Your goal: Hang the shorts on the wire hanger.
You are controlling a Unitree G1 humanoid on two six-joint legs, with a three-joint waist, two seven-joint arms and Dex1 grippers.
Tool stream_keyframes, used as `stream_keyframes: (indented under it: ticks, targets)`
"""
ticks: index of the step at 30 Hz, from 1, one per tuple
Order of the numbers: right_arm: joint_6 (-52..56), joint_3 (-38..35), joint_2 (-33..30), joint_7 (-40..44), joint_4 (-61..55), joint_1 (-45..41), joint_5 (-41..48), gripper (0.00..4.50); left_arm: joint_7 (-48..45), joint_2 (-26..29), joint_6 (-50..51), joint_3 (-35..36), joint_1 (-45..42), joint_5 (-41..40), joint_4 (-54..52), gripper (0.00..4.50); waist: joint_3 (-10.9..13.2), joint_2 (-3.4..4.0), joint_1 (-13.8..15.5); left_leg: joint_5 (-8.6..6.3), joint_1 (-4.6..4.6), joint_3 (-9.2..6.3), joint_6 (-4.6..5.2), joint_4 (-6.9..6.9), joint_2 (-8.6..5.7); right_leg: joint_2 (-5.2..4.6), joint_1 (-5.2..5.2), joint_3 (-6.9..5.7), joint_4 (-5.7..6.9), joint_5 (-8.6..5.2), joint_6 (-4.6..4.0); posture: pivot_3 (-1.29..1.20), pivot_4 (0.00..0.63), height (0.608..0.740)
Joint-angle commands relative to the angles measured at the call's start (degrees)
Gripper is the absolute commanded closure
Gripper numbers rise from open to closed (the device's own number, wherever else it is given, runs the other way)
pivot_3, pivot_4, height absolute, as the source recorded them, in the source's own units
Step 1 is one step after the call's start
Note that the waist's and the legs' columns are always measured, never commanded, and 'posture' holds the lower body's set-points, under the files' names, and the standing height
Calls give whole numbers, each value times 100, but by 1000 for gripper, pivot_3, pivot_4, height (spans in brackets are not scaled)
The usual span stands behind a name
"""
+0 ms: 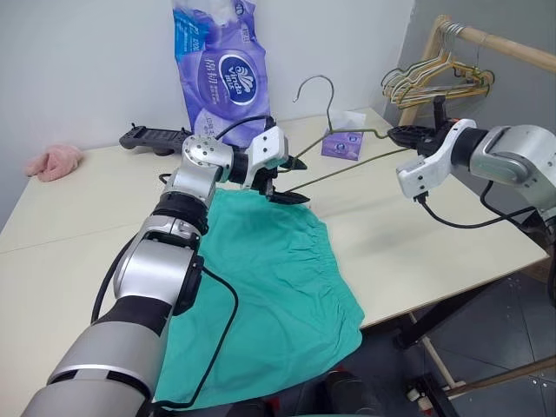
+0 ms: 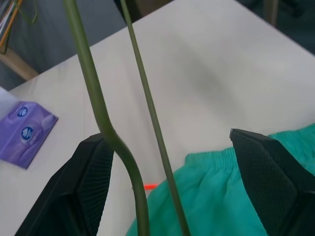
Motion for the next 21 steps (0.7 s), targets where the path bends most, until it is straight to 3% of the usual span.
stream_keyframes:
  ticks: [1,14,21]
  targets:
    - [136,-355,-2,94,-296,-155,256,4447,403,75,-232,-59,-98,236,136,553,0,0,0,0,0,-1,0,0,0,0,0,-1,1,0,0,-136,7,740]
    - [379,-489,91,360,-585,-40,428,4500,611,27,-426,82,-265,274,403,4484,0,0,-5,0,0,-2,0,0,0,-2,-2,-5,4,1,-1,-143,11,740]
    - [662,-570,228,864,-664,177,911,4500,1095,29,-515,84,-280,392,410,4484,-1,-1,-8,0,0,-3,0,0,0,-2,-2,-5,5,1,-1,-147,12,740]
